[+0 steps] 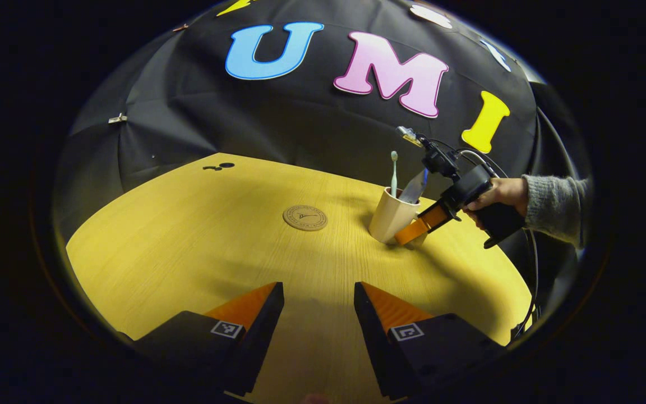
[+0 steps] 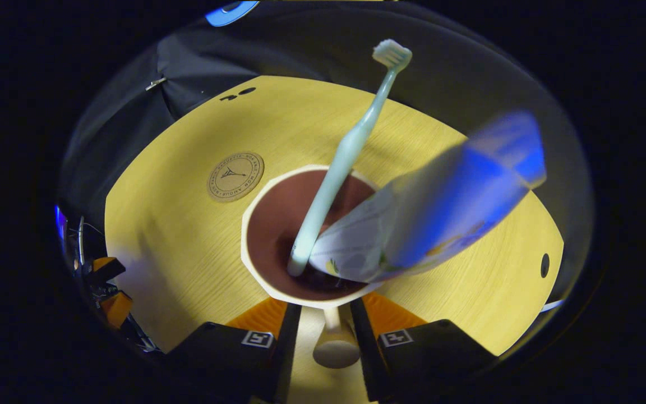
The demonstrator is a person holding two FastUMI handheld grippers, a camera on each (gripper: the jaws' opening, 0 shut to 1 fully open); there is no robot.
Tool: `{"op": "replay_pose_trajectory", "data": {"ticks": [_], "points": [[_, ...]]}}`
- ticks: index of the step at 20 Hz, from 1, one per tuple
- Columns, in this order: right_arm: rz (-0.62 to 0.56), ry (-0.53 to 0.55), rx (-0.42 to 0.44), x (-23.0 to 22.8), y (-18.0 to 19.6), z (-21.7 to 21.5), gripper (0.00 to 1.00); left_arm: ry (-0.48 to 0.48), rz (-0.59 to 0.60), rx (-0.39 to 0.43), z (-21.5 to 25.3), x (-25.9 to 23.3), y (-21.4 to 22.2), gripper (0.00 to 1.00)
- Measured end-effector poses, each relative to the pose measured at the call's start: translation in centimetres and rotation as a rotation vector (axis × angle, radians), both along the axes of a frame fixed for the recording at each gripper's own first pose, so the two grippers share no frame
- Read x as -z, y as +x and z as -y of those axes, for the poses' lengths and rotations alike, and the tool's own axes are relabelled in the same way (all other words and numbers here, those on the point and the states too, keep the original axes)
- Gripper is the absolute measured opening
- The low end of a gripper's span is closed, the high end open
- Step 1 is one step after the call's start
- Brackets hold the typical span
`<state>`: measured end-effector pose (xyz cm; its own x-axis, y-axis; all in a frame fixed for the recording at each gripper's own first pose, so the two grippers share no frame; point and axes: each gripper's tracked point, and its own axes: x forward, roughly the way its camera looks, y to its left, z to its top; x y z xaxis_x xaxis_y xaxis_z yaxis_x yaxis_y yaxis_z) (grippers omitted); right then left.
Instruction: Put the toothbrush and toothpaste on the desktop into the cup, then pick up the cup and place it on the coaster on the desktop.
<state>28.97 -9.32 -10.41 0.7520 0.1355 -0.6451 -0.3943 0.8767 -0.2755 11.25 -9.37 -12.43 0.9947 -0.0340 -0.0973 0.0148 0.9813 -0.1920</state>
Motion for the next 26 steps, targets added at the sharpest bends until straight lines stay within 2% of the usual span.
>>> {"op": "replay_pose_trajectory", "data": {"ticks": [1,2,3,7,8,9,10,18,26], "points": [[0.001,-0.003,0.005,0.1,0.1,0.0,0.49,-0.001,-0.004,-0.002,-0.2,0.0,0.0,0.81],[0.012,-0.011,0.006,-0.2,0.1,0.1,0.28,-0.003,-0.007,-0.003,-0.3,0.2,0.1,0.81],[0.021,-0.02,0.004,-0.2,0.1,0.2,0.33,-0.003,-0.008,-0.004,-0.4,0.3,0.1,0.8],[0.049,-0.036,-0.019,-0.4,0.3,0.0,0.31,-0.004,-0.007,0.001,-0.4,0.1,0.3,0.81],[0.052,-0.032,-0.026,-0.5,0.3,0.0,0.25,-0.003,-0.009,0.002,-0.4,0.2,0.4,0.81],[0.055,-0.027,-0.028,-0.6,0.1,0.0,0.24,-0.002,-0.01,0.003,-0.5,0.1,0.5,0.8],[0.056,-0.026,-0.03,-0.6,0.1,0.0,0.3,-0.002,-0.011,0.002,-0.5,0.1,0.5,0.81],[0.103,-0.012,-0.063,-1.3,-0.1,-1.4,0.29,-0.006,-0.01,-0.008,-1.4,0.1,0.7,0.81],[0.142,0.017,-0.124,-3.3,-0.6,-6.9,0.28,-0.012,0.002,-0.014,-2.7,-0.5,-0.3,0.8]]}}
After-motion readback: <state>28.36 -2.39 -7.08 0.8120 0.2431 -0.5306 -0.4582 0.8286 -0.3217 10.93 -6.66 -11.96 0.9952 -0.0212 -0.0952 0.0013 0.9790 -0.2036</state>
